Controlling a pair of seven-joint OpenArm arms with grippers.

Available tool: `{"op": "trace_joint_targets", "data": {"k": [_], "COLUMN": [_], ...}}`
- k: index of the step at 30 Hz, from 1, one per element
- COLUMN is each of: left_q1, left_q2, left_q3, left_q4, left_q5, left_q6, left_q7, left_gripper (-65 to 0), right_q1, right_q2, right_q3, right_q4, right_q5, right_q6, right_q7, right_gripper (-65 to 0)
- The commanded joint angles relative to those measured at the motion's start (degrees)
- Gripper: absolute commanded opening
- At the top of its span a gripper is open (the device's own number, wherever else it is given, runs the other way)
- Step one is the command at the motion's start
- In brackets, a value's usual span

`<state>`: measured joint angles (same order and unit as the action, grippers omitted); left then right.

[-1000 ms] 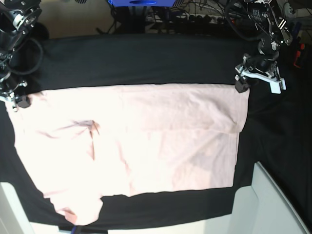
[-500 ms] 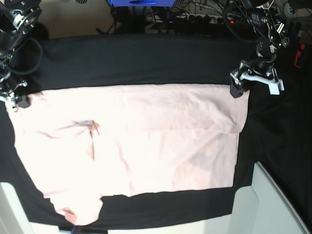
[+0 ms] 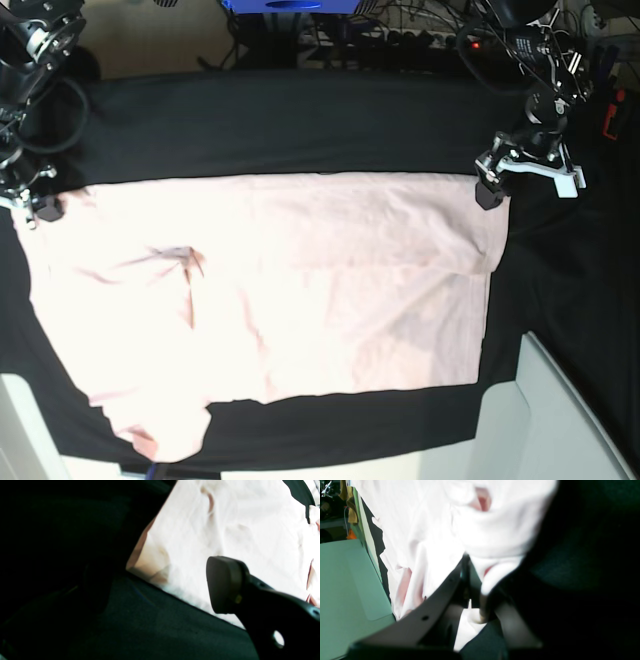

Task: Fold the T-shirt properly
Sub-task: 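Drag the gripped shirt edge toward the arms with both grippers to flatten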

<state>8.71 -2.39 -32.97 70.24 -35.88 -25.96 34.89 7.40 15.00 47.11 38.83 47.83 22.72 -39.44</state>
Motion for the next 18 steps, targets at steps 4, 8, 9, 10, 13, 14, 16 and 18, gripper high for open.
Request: {"op": "trace_joint_targets", "data": {"k": [4,8,9,10,13,14,16,18], "left_q1": [-1.1,-1.8,-1.9,-2.2,-2.9,-3.0,-3.0,-3.0], "left_q2": [0.4,1.3,1.6,1.6,1.6,1.6,1.6,1.6], "left_q3": [0.1,0.1,0.1,0.1,0.2,0.2,0.2,0.2], "left_q4": [0.1,0.1,0.1,0.1,0.0,0.0,0.0,0.0], "left_q5": [0.5,0.5,0.5,0.5,0.7,0.7,0.7,0.7], "left_q6": [0.5,0.5,0.5,0.5,0.5,0.5,0.5,0.5], "left_q7": [1.4,1.5,1.5,1.5,1.5,1.5,1.5,1.5], "left_gripper": [-7.7,-7.7,-7.7,-7.7,-7.7,-7.7,-7.9,-7.9], "right_q1": [0.7,0.7,0.7,0.7,0.7,0.7,0.7,0.7], "right_q2": [1.1,1.2,1.2,1.2,1.3,1.3,1.3,1.3], "right_q3": [-0.1,-0.1,-0.1,-0.1,-0.1,-0.1,-0.1,-0.1], "right_q4": [0.9,0.9,0.9,0.9,0.9,0.9,0.9,0.9], "right_q5": [0.8,0.8,0.8,0.8,0.8,0.8,0.8,0.8], "right_q6": [1.0,1.0,1.0,1.0,1.0,1.0,1.0,1.0], "right_q7": [0.4,0.4,0.4,0.4,0.4,0.4,0.4,0.4], "right_gripper": [-65.0,-65.0,-65.0,-65.0,-65.0,-65.0,-65.0,-65.0]}}
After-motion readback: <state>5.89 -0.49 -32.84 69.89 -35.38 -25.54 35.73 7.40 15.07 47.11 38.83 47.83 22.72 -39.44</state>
